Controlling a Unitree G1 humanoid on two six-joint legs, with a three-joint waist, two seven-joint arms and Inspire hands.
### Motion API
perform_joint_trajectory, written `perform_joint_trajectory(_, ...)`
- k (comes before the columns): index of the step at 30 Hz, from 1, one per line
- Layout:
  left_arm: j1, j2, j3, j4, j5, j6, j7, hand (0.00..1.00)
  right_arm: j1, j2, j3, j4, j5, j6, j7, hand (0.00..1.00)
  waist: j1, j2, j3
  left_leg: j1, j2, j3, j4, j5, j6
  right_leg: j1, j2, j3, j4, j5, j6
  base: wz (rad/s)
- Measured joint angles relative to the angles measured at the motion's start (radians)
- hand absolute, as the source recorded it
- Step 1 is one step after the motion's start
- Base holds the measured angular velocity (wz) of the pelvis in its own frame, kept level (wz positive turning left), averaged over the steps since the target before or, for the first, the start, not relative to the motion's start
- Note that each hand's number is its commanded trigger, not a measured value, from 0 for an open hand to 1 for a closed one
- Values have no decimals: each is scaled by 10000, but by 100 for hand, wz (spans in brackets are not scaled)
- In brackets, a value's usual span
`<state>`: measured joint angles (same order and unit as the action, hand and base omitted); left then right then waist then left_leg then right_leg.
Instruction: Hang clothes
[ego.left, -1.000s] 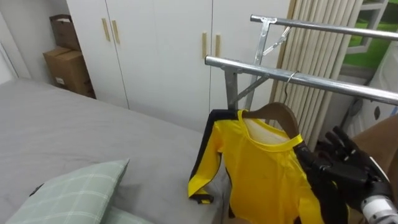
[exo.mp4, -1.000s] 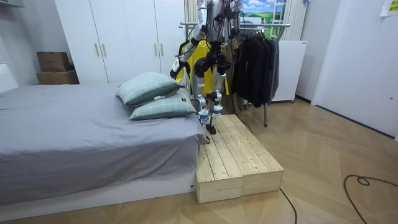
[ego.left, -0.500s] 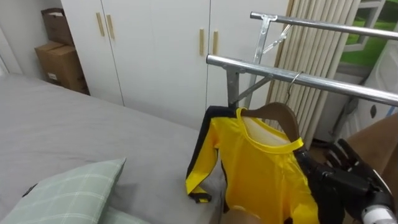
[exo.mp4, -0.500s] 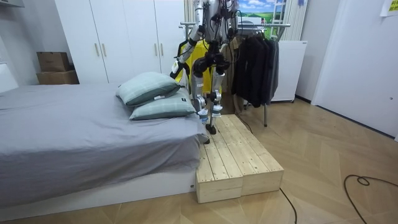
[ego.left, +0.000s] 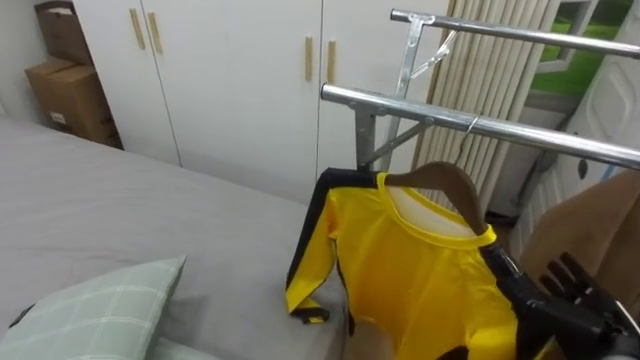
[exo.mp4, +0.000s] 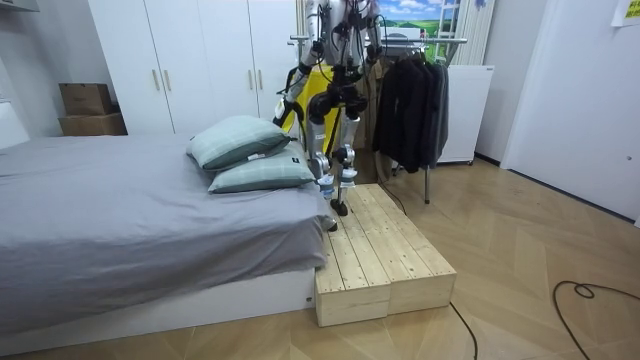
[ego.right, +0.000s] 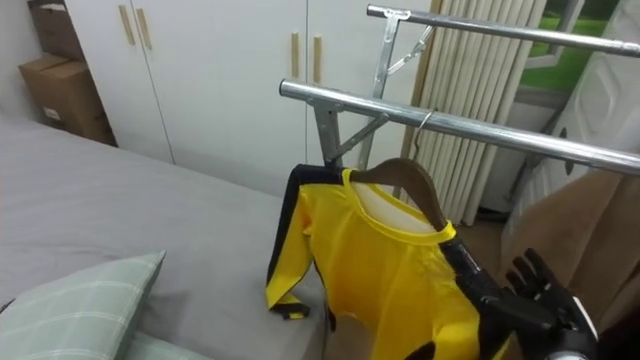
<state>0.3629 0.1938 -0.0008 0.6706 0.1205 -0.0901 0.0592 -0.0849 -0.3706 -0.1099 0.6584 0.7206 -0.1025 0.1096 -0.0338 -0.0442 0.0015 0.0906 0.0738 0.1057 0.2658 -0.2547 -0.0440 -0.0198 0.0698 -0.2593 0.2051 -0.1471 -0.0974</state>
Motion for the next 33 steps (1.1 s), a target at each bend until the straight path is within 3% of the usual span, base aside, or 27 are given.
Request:
perform_joint_trajectory(5, -173, 26, 17, 548, 6, 0, -36, 0, 35, -7, -79, -255, -1056, -11, -119, 0, -194, -127, -12, 31, 2, 16, 14, -3, -2, 6, 23, 63, -15, 151, -339, -6)
perform_joint_trajectory(11, -262, 29, 365, 679, -11, -19, -31, 0, 66, -138, -325, -279, -1387, -75, -383, 0, -176, -121, -6, 165, 22, 287, -158, 3, -14, 0, 51, 146, -3, 159, -349, -5)
perform_joint_trajectory(18, -265, 55, 396, 785, -42, -28, -1, 0, 340, -139, -504, -282, -1503, -85, -798, 0, -423, -116, -12, 211, 9, 325, -343, 20, -43, -24, 55, 192, 3, 165, -241, -1)
perform_joint_trajectory(26, -225, 56, 397, 983, 0, -27, 96, 0, 784, -140, -1138, -316, -1504, -84, -1144, 0, -629, 45, -78, 242, 5, 326, -458, 18, -37, -102, 118, 390, -3, 237, -255, -7)
perform_joint_trajectory(33, -267, 22, 395, 1049, -1, -28, 169, 0, 848, -137, -1138, -331, -1594, -85, -1220, 0, -664, 118, -73, 154, -15, 323, -458, 27, -50, -266, 170, 559, -10, 271, -285, -10)
